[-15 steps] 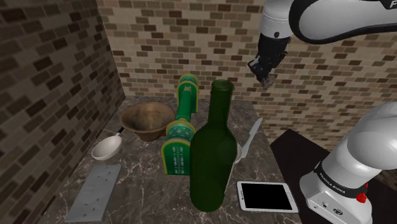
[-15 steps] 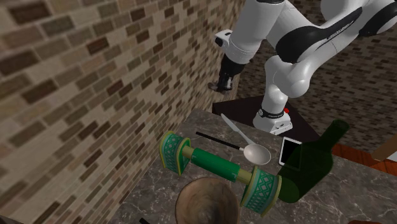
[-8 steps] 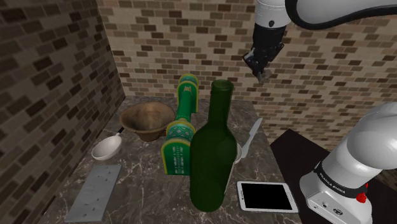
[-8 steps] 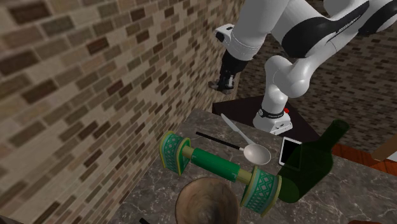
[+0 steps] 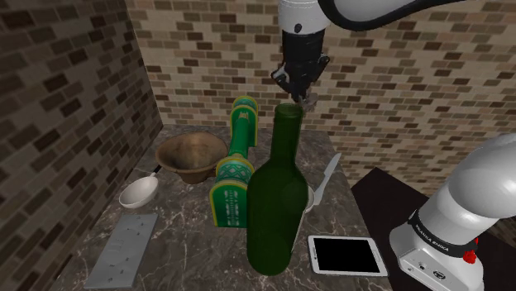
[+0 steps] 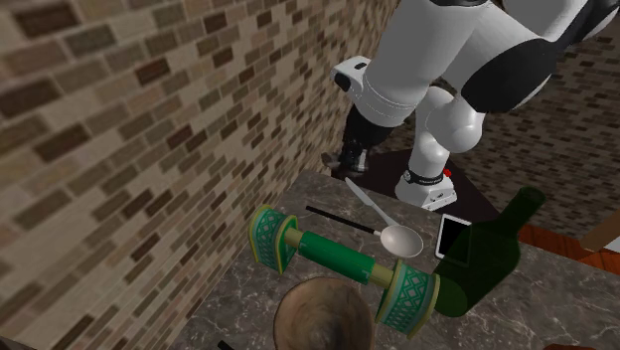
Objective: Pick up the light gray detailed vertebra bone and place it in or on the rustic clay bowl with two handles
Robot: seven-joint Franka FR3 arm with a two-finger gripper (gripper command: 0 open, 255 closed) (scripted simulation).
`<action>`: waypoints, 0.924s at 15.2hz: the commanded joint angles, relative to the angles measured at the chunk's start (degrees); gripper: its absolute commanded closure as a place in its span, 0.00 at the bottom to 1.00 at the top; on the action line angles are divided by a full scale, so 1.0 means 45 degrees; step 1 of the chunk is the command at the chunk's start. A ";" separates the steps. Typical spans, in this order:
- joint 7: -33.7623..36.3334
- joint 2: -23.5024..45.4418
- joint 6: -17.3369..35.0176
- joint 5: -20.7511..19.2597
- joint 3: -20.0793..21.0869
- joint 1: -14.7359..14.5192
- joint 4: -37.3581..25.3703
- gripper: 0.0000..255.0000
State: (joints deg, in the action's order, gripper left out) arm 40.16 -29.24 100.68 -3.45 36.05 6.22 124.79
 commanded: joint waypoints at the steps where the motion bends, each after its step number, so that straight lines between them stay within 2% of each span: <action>1: 0.0645 0.0884 -0.0091 -0.0231 0.0667 0.0243 -0.0826 1.00; 5: 0.2223 0.2966 -0.0597 -0.1115 0.2283 0.0733 -0.2804 1.00; 9: 0.4258 0.5808 -0.1548 -0.2931 0.4086 0.0908 -0.5135 1.00; 11: 0.5422 0.7614 -0.2322 -0.4276 0.4768 0.0443 -0.6491 1.00; 14: 0.6760 1.0217 -0.3699 -0.6217 0.4850 -0.1310 -0.8786 1.00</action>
State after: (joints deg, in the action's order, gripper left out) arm 68.36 12.73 86.03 -28.28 57.70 2.92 88.63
